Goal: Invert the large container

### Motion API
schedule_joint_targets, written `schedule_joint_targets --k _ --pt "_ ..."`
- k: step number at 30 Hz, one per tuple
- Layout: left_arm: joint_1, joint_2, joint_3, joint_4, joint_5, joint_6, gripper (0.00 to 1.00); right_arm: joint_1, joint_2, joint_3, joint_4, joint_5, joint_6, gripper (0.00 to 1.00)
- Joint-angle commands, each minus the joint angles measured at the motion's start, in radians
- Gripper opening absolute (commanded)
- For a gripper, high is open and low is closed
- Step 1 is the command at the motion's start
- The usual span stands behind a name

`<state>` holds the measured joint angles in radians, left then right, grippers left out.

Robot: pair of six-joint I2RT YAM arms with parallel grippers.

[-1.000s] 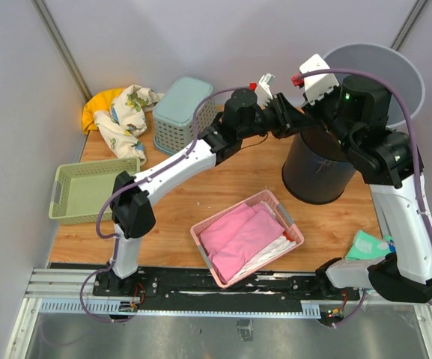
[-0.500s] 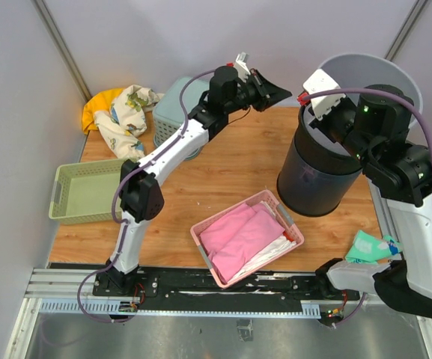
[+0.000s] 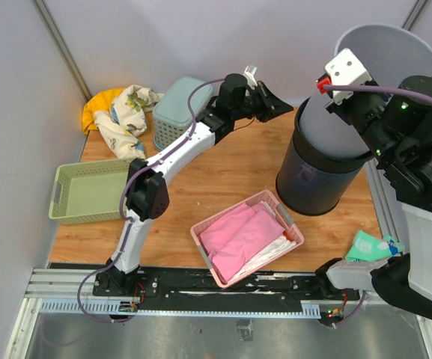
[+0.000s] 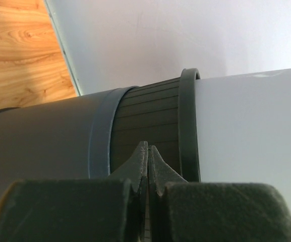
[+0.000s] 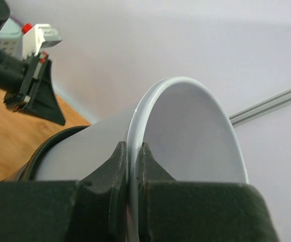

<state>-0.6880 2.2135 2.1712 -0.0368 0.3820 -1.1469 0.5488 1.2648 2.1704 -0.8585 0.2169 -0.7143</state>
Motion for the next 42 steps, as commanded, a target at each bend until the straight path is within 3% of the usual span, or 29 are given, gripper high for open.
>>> schedule_joint_targets --k 1,7,12,16,20,27,30,38,42 --pt "-0.001 -0.015 0.048 -0.03 -0.003 0.057 0.0 0.017 -0.053 0.027 0.331 -0.015 -0.073 0.01" --pt "-0.004 -0.064 -0.076 0.0 0.011 0.082 0.0 0.016 -0.168 -0.106 0.547 -0.083 -0.017 0.01" --pt "-0.009 -0.118 -0.248 0.077 0.017 0.053 0.0 0.017 -0.178 -0.111 0.565 -0.101 0.001 0.01" --pt "-0.042 -0.108 -0.27 0.094 0.019 0.054 0.0 0.017 -0.177 -0.151 0.604 -0.097 0.03 0.01" --pt "-0.085 -0.036 -0.224 0.16 0.043 0.032 0.0 0.017 -0.153 -0.154 0.68 -0.124 0.06 0.01" --pt "-0.149 0.161 0.002 0.169 0.074 0.018 0.0 0.017 -0.03 -0.067 0.637 -0.142 0.091 0.01" --pt "-0.157 0.218 0.1 0.075 0.116 0.061 0.08 0.017 -0.012 -0.115 0.652 -0.134 0.104 0.01" --pt "-0.063 -0.23 -0.541 0.108 -0.053 0.186 0.43 0.017 0.066 -0.088 0.637 -0.15 0.13 0.01" --pt "-0.047 -0.373 -0.68 0.018 -0.128 0.247 0.47 0.016 0.093 -0.082 0.634 -0.165 0.16 0.01"
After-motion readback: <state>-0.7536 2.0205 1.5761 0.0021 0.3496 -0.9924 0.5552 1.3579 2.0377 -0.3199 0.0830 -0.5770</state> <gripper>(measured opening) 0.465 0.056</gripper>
